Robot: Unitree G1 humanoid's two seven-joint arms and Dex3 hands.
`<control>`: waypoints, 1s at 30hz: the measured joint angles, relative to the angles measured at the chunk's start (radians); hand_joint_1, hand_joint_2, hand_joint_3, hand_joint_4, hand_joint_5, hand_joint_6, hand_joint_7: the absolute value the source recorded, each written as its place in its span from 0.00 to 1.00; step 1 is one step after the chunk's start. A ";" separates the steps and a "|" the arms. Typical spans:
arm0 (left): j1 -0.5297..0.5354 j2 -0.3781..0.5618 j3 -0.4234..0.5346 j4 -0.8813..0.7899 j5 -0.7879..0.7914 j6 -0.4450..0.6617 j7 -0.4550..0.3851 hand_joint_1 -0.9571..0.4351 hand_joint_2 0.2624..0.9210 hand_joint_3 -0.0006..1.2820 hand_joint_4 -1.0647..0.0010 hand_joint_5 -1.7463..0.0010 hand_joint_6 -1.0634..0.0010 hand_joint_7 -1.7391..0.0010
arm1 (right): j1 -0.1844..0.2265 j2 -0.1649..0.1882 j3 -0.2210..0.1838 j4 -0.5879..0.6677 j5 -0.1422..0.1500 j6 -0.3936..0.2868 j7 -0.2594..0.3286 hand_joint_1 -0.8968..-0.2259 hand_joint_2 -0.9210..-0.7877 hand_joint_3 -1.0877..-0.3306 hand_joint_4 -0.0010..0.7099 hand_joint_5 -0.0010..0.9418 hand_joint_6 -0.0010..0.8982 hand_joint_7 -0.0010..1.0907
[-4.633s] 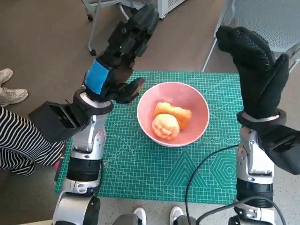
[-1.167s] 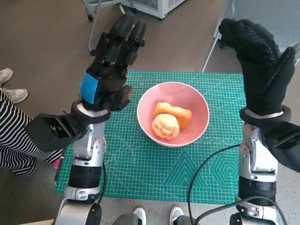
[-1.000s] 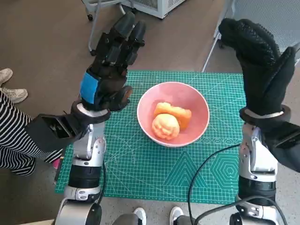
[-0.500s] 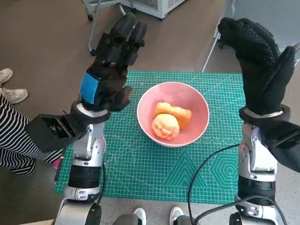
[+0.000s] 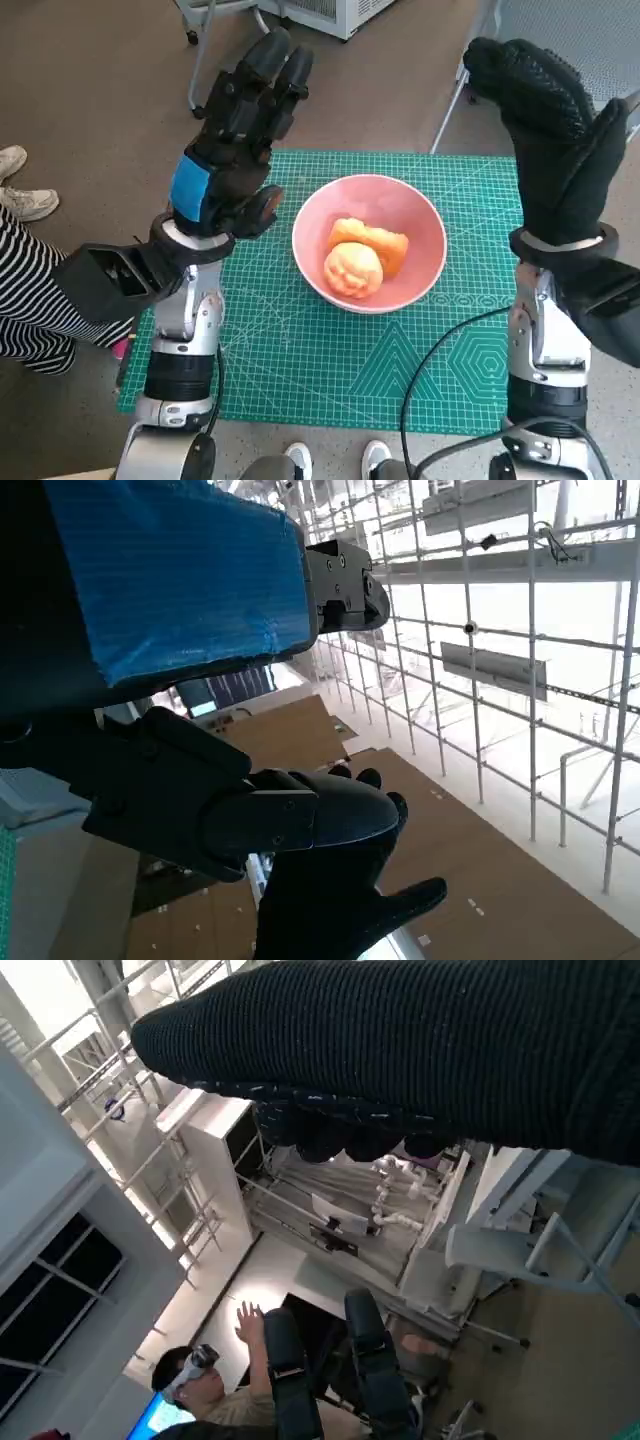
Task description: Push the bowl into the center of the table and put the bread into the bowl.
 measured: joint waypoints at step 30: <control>0.000 0.013 0.000 -0.007 0.012 0.006 0.018 0.15 1.00 0.33 0.90 0.99 1.00 0.81 | 0.000 0.000 0.013 -0.009 -0.004 0.003 0.000 0.35 0.00 0.55 0.26 0.00 0.03 0.53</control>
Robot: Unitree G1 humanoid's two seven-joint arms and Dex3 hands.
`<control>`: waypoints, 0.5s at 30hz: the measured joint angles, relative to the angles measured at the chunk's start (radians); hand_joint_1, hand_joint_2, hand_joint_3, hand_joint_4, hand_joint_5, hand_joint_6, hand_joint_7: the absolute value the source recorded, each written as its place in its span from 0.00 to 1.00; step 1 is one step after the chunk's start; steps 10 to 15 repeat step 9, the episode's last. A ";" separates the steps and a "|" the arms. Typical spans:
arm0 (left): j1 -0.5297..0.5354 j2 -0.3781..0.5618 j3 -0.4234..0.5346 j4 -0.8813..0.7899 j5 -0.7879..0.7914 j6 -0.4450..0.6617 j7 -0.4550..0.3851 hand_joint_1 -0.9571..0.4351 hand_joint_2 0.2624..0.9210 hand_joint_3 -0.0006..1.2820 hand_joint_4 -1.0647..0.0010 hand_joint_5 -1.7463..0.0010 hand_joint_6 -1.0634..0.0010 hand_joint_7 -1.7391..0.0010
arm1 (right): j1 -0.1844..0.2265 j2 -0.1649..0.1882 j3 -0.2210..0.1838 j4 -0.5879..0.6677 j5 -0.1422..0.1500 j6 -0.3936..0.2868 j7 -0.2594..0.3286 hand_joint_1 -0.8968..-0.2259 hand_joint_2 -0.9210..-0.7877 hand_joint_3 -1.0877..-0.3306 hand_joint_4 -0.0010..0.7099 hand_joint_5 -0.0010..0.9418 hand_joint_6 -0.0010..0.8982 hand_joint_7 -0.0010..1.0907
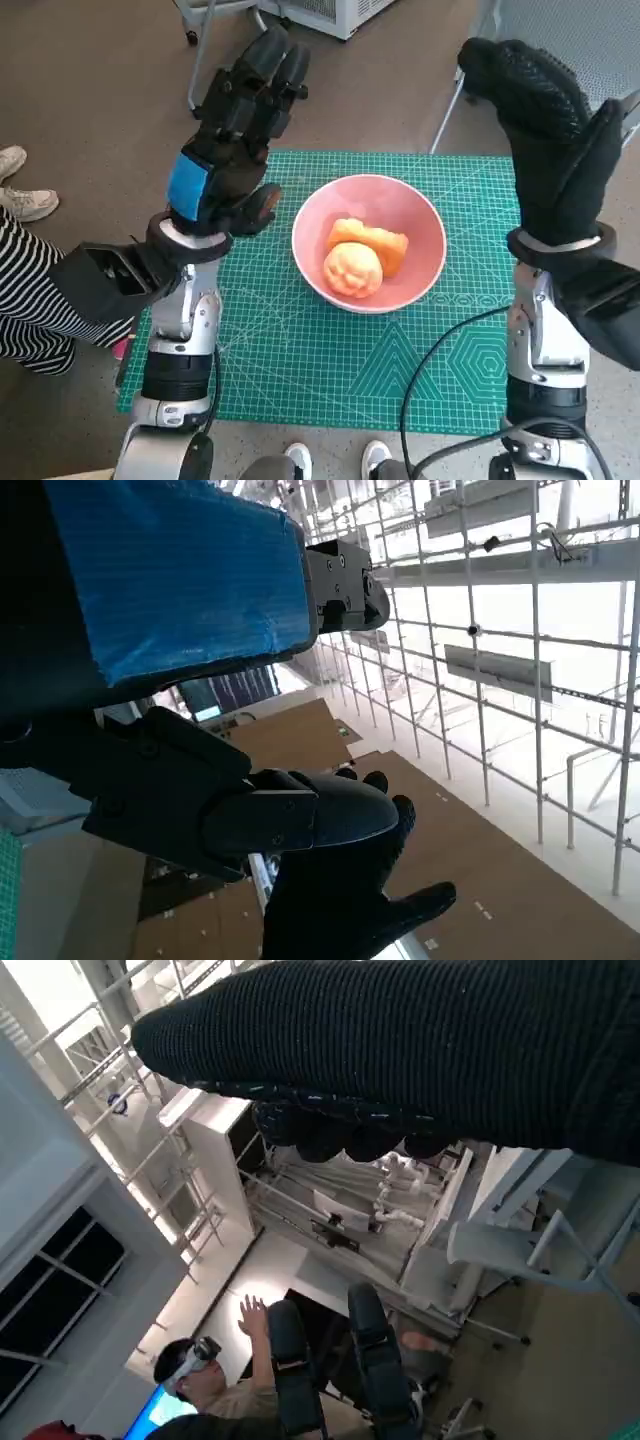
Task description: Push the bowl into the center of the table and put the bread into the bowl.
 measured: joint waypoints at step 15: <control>0.002 0.010 -0.001 -0.011 0.009 0.000 0.008 0.15 1.00 0.33 0.89 0.99 1.00 0.79 | 0.000 0.000 0.003 0.009 0.001 -0.008 0.000 0.35 0.00 0.54 0.26 0.00 0.02 0.53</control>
